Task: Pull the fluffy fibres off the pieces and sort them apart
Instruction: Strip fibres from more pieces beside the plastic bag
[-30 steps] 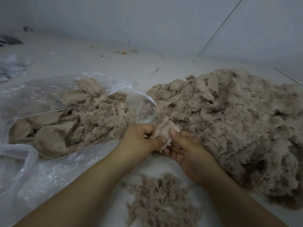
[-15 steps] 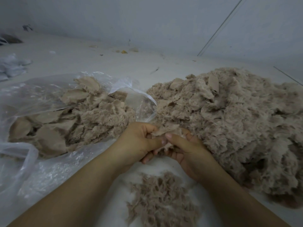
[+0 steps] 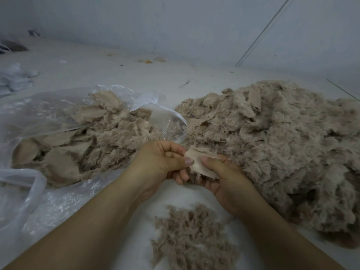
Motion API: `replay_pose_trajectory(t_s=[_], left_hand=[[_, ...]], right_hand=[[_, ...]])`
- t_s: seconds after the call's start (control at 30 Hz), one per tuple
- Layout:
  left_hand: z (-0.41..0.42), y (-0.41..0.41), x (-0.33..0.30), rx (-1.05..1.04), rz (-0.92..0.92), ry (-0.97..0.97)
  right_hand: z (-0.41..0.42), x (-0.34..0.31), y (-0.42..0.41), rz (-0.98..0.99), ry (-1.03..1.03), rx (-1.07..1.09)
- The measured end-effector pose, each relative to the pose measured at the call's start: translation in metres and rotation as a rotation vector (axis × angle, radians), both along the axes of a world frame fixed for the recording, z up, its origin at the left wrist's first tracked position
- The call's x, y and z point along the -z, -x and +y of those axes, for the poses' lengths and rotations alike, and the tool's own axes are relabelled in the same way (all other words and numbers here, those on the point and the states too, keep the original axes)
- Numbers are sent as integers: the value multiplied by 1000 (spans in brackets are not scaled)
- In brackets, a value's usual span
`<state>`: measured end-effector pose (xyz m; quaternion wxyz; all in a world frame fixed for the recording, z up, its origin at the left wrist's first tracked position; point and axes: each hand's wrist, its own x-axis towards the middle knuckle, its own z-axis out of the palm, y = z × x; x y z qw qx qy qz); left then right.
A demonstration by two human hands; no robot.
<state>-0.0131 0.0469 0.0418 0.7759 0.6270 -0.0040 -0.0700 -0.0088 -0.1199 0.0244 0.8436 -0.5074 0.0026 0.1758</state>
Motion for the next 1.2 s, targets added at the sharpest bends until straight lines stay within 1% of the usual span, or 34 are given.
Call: replay_pose_trajectory(t_s=[0.1,0.17,0.3,0.57,0.67,0.73,0.87,1.0,1.07,1.1,1.13,1.2], left_hand=[[-1,2,1,65,3,-40],[-2,2,1,62,-4,-39],[3,0,-2,17,-3,-35],[20,-2,-10,102,5,-137],[27,-4,-10,32,-11,-161],[26,-4,-11,-8,-42,-209],[9,1,-7,6,-90,-369],[-5,9,-3,-22,-259,-334],[-6,10,-1,-29,-398,-377],[-5,9,-1,-64,-500,-456],[-2,7,-1,-144,-617,-576],[7,1,-3,-390,-821,-868]], right_hand=[[-2,1,1,-49,47,-60],[-2,3,1,-59,64,-70],[0,3,-1,6,51,5],[3,5,-2,41,10,55],[3,5,-2,74,-10,81],[3,5,-2,58,13,81],[2,4,-1,19,43,46],[0,2,2,-32,-6,-40],[0,3,1,-59,-4,-54],[0,4,-1,-54,0,-38],[0,6,-2,-48,11,-14],[0,9,-5,-54,45,32]])
